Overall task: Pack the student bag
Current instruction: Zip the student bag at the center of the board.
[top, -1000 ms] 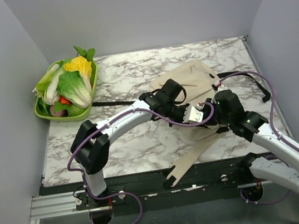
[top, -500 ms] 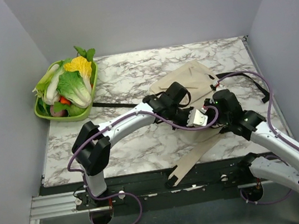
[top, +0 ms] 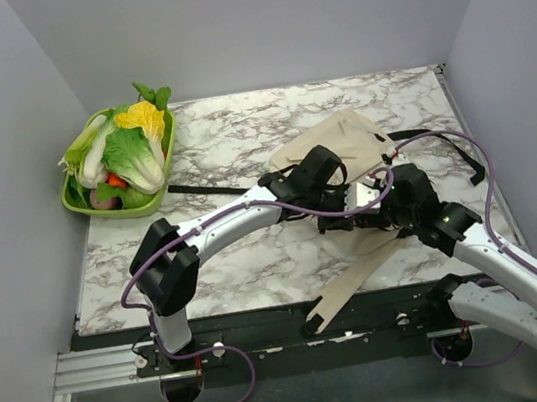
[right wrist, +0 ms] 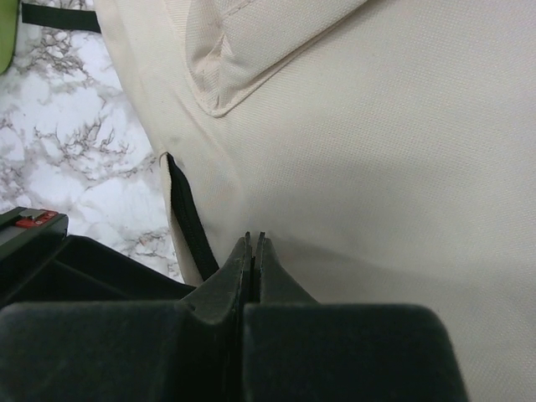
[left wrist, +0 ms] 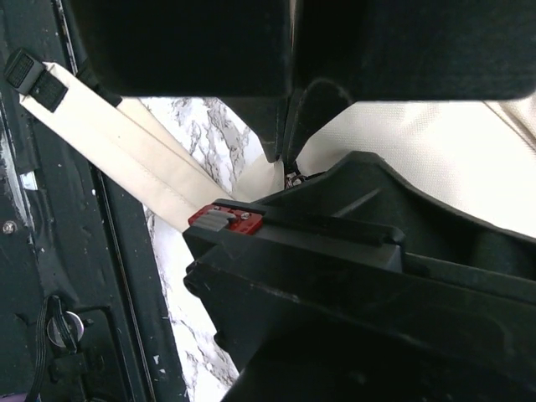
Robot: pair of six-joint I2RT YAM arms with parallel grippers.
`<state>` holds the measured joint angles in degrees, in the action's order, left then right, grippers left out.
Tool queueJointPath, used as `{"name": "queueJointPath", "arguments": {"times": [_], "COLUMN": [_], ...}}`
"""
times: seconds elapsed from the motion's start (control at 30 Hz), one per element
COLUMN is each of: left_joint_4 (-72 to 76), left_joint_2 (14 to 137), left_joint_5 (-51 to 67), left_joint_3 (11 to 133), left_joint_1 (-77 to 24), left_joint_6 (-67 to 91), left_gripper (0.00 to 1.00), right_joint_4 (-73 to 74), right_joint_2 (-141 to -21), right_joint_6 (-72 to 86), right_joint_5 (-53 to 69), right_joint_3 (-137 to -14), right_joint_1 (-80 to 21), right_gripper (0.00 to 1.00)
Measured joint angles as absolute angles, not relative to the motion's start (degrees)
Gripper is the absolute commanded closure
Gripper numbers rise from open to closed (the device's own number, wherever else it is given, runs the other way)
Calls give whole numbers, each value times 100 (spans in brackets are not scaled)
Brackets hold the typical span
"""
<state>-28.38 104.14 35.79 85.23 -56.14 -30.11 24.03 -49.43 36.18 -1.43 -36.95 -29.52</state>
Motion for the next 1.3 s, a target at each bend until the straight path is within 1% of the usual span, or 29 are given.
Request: {"name": "queueJointPath", "arguments": {"times": [0.17,0.2,0.3,0.33,0.4,0.63,0.77,0.93,1.1,1.3], "left_joint_4": [-2655,-2585,-2412,-2359,-2298,-2324,-2644,-3103,-3406,-3848], "left_joint_2": [10407,10405,10396,10396,10396,10394,10318,10200,10178,10173], "left_joint_5": [3601,3601,3579,3564,3529,3461,3472,3680,3946,3999], "left_joint_3": [8291,8228,8103,8084,8079,8093,8112,8110,8110,8112], "left_joint_1": [-5640,-5651,-5686,-5701,-5730,-5776,-5721,-5306,-4840,-4394], "left_joint_6": [-2943,-2928,-2884,-2851,-2775,-2895,-3444,-4077,-4394,-4777], "left_gripper": [100,96,93,93,100,100,100,100,100,100], "right_joint_4": [2410,2412,2460,2471,2499,2663,2849,3015,2963,2888], "right_joint_2": [-4943,-4943,-4943,-4943,-4932,-4504,-4189,-3966,-3820,-3776], "right_joint_6": [3647,3649,3649,3649,3649,3693,3710,3804,3944,3994], "right_joint_5": [-145,-143,-141,-141,-143,-141,-104,64,266,331], "right_joint_3": [-3682,-3682,-3680,-3677,-3675,-3632,-3614,-3570,-3374,-3291], "right_joint_1": [-2952,-2952,-2952,-2952,-2952,-2952,-2952,-2963,-2965,-2963], "right_gripper": [99,99,99,99,99,99,99,99,99,99]}}
